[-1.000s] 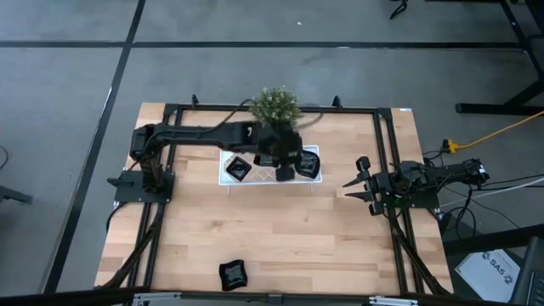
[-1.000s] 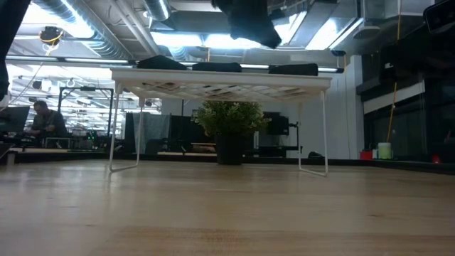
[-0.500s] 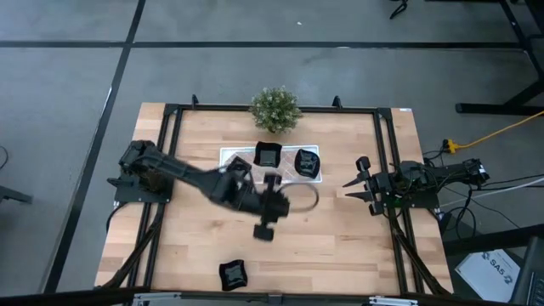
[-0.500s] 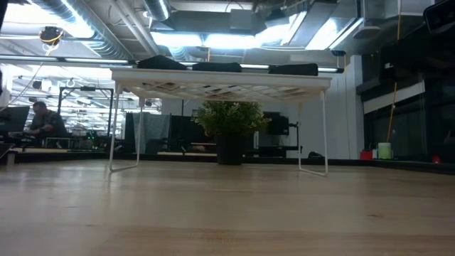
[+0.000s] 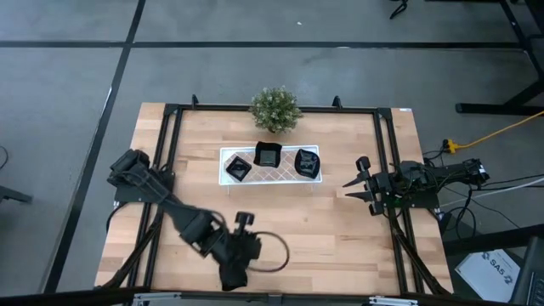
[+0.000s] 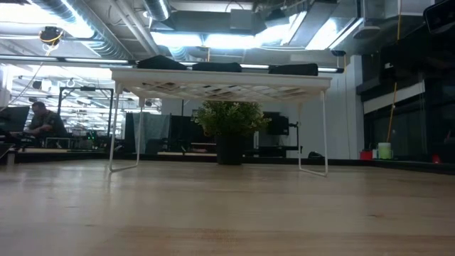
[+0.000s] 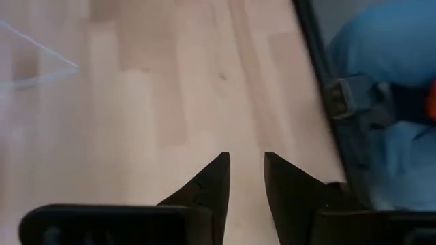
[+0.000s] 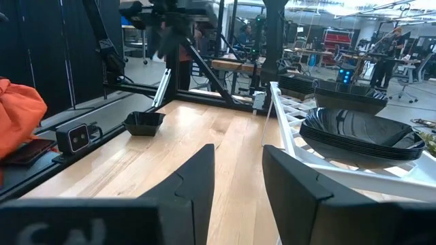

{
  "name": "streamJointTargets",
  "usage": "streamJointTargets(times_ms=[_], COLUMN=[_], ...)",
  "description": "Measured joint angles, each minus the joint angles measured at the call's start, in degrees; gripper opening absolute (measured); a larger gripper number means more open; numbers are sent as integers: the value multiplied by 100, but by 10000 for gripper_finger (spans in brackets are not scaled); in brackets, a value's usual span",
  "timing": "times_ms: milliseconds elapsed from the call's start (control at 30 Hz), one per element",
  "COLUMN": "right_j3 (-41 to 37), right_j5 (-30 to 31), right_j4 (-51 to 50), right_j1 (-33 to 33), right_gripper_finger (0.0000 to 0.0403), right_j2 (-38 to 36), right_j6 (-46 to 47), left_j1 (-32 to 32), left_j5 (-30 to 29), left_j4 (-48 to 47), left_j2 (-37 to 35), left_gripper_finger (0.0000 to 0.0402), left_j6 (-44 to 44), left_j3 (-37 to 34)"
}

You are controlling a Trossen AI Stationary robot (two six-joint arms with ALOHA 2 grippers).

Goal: Pick & Place Mini shaped plates
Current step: Stack the black distorted square plate on top of the black distorted square plate on the shelf

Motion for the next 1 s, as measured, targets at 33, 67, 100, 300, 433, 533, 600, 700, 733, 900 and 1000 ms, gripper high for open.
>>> streamJointTargets(times_ms=[33, 67, 100, 300, 433, 533, 600, 700, 733, 900, 1000], right_j3=[-1, 1, -1, -1, 0, 1, -1, 1, -1, 0, -1], right_j5=[0, 0, 0, 0, 0, 0, 0, 0, 0, 0, 0], right_j4=[-1, 1, 1, 0, 0, 1, 1, 1, -1, 0, -1], right_j1=[0, 2, 2, 0, 1, 2, 2, 2, 2, 1, 0], right_gripper_finger=[124, 124, 124, 124, 124, 124, 124, 124, 124, 124, 124], right_j2=[-1, -1, 0, 0, -1, -1, 0, 1, -1, 1, -1], right_j6=[0, 0, 2, 1, 2, 0, 0, 2, 0, 2, 2], left_j1=[-102, -201, -293, -809, -1077, -1199, -1248, -1258, -1258, -1244, -1233], left_j5=[-2, 0, 2, 0, -44, -128, -170, -170, -164, 117, 248], left_j4=[-8, -24, -42, -59, -18, -18, -20, -20, -20, -18, -22], left_j2=[0, 0, 0, 2, 107, 260, 360, 526, 593, 911, 1114], left_gripper_finger=[85, 84, 84, 84, 88, 88, 88, 88, 88, 87, 87], left_j6=[-186, -372, -555, -1641, -2378, -2773, -2976, -3187, -3243, -3496, -3666], left_j3=[0, 0, 0, 0, 0, 0, -2, -2, -2, -2, -2])
